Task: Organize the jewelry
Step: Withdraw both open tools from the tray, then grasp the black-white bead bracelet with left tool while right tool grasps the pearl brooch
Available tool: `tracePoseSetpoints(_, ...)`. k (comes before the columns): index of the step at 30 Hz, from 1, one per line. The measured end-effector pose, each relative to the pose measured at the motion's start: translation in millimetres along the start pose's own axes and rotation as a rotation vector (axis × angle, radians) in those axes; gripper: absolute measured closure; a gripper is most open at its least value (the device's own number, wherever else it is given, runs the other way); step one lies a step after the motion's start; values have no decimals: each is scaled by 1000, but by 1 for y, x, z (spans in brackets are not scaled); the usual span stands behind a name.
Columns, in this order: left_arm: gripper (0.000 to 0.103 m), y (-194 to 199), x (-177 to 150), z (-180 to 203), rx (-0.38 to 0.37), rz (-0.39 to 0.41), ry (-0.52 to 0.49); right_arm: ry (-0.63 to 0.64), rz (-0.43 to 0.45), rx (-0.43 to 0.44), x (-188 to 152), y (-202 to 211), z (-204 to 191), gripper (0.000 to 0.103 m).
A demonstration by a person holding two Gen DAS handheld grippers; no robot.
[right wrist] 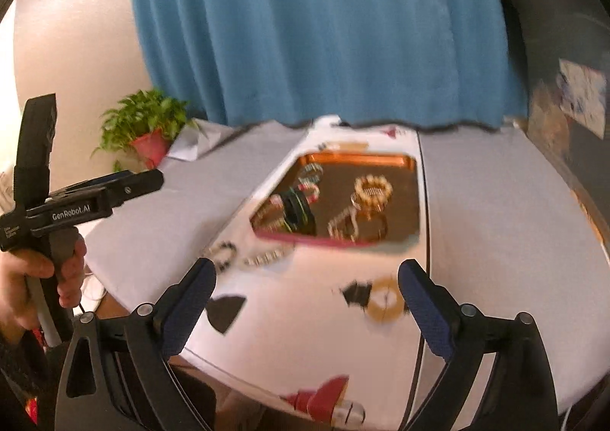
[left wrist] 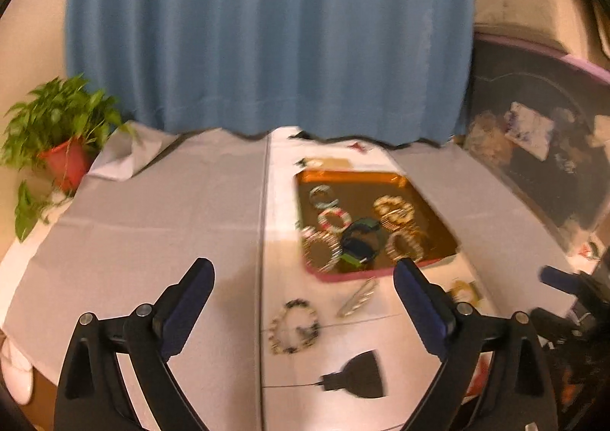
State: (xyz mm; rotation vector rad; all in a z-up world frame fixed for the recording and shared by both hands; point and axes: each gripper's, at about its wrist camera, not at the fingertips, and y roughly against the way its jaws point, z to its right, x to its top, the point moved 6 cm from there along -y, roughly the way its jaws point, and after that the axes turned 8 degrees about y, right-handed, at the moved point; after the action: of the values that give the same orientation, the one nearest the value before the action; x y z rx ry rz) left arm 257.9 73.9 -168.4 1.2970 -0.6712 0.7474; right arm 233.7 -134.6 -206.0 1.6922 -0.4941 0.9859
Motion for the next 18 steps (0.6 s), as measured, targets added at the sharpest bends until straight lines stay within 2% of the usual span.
tracePoseSetpoints(4, 9, -32, -28, -24, 15, -46, 55, -11, -27, -19, -22, -15, -1, 7)
tracePoseSetpoints(6, 11, -47, -39, -33, 15, -70, 69, -28, -41, -3, -26, -28, -4, 7)
tracePoseSetpoints(8, 17, -60, -50, -41, 10, -90, 91, -33, -58, 41, -21, -49, -14, 7)
tracePoseSetpoints(9, 28, -65, -54, -43, 14, -101, 95, -27, -65, 49, -18, -57, -19, 7)
tracePoseSetpoints(10, 45, -73, -62, -45, 15, -126, 89, -17, -73, 53, -13, -69, -26, 8)
tracePoseSetpoints(11, 52, -78, -66, -46, 26, -144, 77, -4, -85, 61, -7, -84, -34, 9)
tracePoseSetpoints(12, 60, -82, -68, -46, 36, -156, 70, 5, -95, 64, -4, -92, -39, 14)
tracePoseSetpoints(13, 61, -85, -68, -46, 34, -159, 67, 19, -118, 68, 0, -110, -48, 24)
tracePoseSetpoints(14, 61, -86, -67, -44, 26, -149, 64, 23, -136, 70, 2, -124, -53, 30)
tracePoseSetpoints(16, 61, -89, -66, -39, 19, -139, 34, 10, -174, 60, 2, -149, -58, 51)
tracePoseSetpoints(18, 61, -92, -67, -37, 16, -143, 15, -7, -196, 56, 1, -167, -59, 60)
